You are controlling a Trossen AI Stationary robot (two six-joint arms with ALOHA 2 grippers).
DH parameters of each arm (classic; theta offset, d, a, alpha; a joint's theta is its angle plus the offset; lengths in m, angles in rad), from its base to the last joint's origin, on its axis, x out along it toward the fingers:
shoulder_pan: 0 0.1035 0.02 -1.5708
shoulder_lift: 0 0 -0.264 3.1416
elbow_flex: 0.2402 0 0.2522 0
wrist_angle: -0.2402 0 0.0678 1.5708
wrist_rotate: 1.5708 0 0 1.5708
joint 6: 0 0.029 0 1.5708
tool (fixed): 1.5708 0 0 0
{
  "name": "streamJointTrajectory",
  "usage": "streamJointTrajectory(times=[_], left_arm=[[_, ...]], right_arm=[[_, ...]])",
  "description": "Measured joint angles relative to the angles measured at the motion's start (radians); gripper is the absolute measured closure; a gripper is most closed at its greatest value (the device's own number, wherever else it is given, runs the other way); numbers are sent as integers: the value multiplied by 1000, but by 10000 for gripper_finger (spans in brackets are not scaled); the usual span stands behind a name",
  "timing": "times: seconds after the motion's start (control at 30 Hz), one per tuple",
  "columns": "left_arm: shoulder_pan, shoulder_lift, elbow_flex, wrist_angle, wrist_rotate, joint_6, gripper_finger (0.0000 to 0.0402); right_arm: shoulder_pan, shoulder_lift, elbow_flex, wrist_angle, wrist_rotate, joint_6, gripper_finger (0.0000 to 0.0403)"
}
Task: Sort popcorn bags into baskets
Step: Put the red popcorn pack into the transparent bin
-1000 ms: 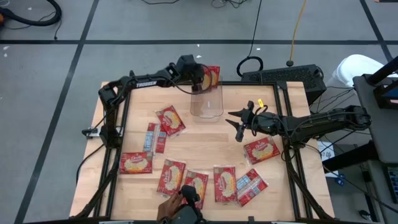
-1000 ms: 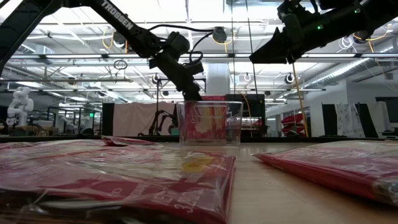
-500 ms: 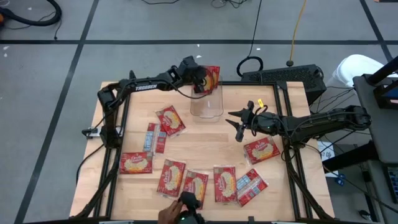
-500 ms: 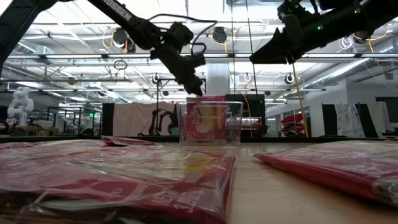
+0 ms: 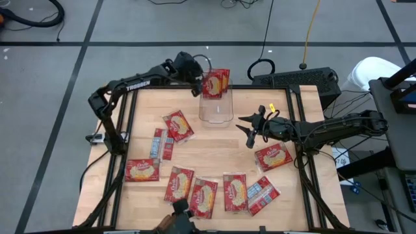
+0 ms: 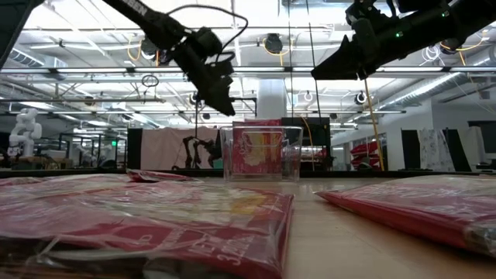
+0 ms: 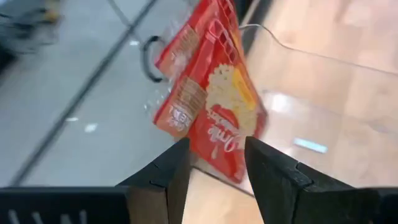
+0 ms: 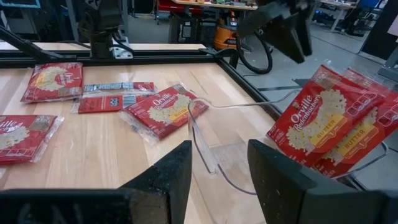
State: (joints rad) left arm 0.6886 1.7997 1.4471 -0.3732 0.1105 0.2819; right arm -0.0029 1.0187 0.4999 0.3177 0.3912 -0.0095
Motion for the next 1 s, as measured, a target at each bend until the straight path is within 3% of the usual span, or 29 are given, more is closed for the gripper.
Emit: streamJointTrajectory(times=[0.1, 0.43, 0.6, 0.73, 1.0], left_arm=[[48, 19, -1, 18, 87, 2, 231], [91, 48, -46, 187, 149, 105, 157], [104, 48, -99, 282, 165, 76, 146], [110, 52, -140, 372, 177, 74, 173], [102, 98, -154, 445, 208, 38, 301]], right_arm=[[0, 0, 0, -1, -3, 5, 252], [0, 0, 0, -8, -3, -1, 252], [3, 0, 0, -8, -3, -2, 252], [3, 0, 0, -7, -3, -2, 252], [3, 0, 0, 12, -3, -3, 252]])
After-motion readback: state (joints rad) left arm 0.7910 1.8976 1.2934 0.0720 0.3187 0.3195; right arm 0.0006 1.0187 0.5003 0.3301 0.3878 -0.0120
